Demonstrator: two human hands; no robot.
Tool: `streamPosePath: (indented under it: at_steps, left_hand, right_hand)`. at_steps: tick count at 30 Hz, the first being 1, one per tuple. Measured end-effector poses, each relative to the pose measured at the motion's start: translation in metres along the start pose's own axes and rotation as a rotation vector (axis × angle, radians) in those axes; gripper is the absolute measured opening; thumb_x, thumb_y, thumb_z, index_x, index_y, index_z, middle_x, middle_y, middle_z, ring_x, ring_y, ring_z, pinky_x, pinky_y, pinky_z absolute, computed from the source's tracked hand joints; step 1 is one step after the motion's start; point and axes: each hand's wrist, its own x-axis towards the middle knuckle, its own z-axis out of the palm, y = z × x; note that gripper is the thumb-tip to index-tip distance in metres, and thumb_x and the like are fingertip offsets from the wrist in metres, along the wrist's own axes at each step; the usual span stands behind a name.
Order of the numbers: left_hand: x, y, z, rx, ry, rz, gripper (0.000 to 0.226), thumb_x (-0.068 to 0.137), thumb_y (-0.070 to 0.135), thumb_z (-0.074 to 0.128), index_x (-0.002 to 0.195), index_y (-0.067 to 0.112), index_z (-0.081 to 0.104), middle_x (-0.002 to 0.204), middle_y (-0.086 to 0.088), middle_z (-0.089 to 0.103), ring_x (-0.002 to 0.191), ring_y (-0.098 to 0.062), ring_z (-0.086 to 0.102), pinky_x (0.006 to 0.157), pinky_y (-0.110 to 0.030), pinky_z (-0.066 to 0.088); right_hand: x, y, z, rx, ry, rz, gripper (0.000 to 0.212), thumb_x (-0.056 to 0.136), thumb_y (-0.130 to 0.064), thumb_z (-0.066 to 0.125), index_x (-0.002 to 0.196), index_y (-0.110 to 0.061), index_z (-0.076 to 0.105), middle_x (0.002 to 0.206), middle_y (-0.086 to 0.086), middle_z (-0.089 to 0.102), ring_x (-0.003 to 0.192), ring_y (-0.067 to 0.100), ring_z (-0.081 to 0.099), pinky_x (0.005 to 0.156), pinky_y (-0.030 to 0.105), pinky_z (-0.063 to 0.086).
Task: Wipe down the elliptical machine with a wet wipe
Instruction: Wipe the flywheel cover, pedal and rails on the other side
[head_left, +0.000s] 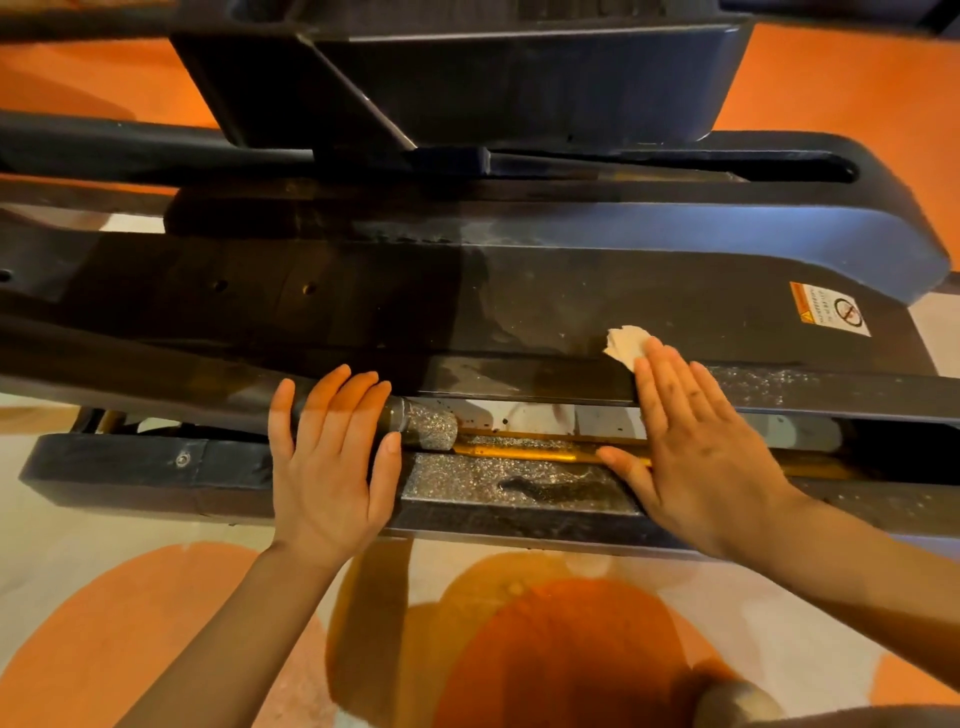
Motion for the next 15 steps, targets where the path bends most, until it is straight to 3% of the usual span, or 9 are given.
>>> streamPosePath:
  at_steps: [3,6,10,12,15]
  left_hand:
    - [0.0,0.001,0.0,-0.004,-0.003,-0.009,0.05,0.099,0.034,0.034,0.122,0.002,0.065,0.128,-0.013,0.062,0.131,-0.03,0.048,0.12,-0.05,0.012]
    - [0.0,0.002,0.0,0.005,-0.006,-0.015,0.05,0.098,0.034,0.035,0.122,0.003,0.066,0.128,-0.012,0.063,0.131,-0.03,0.048,0.12,-0.051,0.012]
    - [0.0,0.002,0.0,0.016,-0.01,-0.013,0.048,0.098,0.033,0.035,0.122,0.003,0.065,0.128,-0.013,0.063,0.13,-0.031,0.049,0.119,-0.051,0.012]
    - [0.001,0.002,0.0,0.017,-0.014,-0.012,0.047,0.098,0.032,0.036,0.122,0.003,0.064,0.128,-0.013,0.062,0.13,-0.032,0.048,0.12,-0.051,0.011]
    - [0.001,0.003,-0.002,0.013,-0.023,-0.013,0.046,0.097,0.03,0.037,0.123,0.003,0.064,0.128,-0.013,0.062,0.13,-0.031,0.048,0.12,-0.05,0.009]
  right_hand:
    - [0.023,-0.014,-0.004,0.067,0.04,-0.116,0.091,0.095,-0.069,0.006,0.151,0.001,0.021,0.158,0.019,0.019,0.147,0.034,0.018,0.118,0.045,0.017]
    - [0.053,-0.039,-0.012,0.165,0.1,-0.285,0.089,0.094,-0.067,0.024,0.153,-0.001,0.018,0.161,0.016,0.016,0.149,0.03,0.014,0.118,0.033,0.003]
    - [0.073,-0.064,-0.011,0.207,0.035,-0.427,0.083,0.098,-0.062,0.026,0.156,-0.012,-0.004,0.163,0.006,-0.012,0.142,0.013,-0.023,0.108,0.022,-0.023]
    - [0.065,-0.053,-0.009,0.214,0.028,-0.426,0.081,0.098,-0.063,0.024,0.156,-0.013,-0.003,0.163,0.004,-0.011,0.144,0.013,-0.02,0.111,0.024,-0.02]
    - [0.036,-0.022,-0.003,0.196,0.055,-0.318,0.085,0.094,-0.067,0.017,0.155,-0.008,0.013,0.163,0.01,0.006,0.15,0.024,0.004,0.121,0.037,0.006]
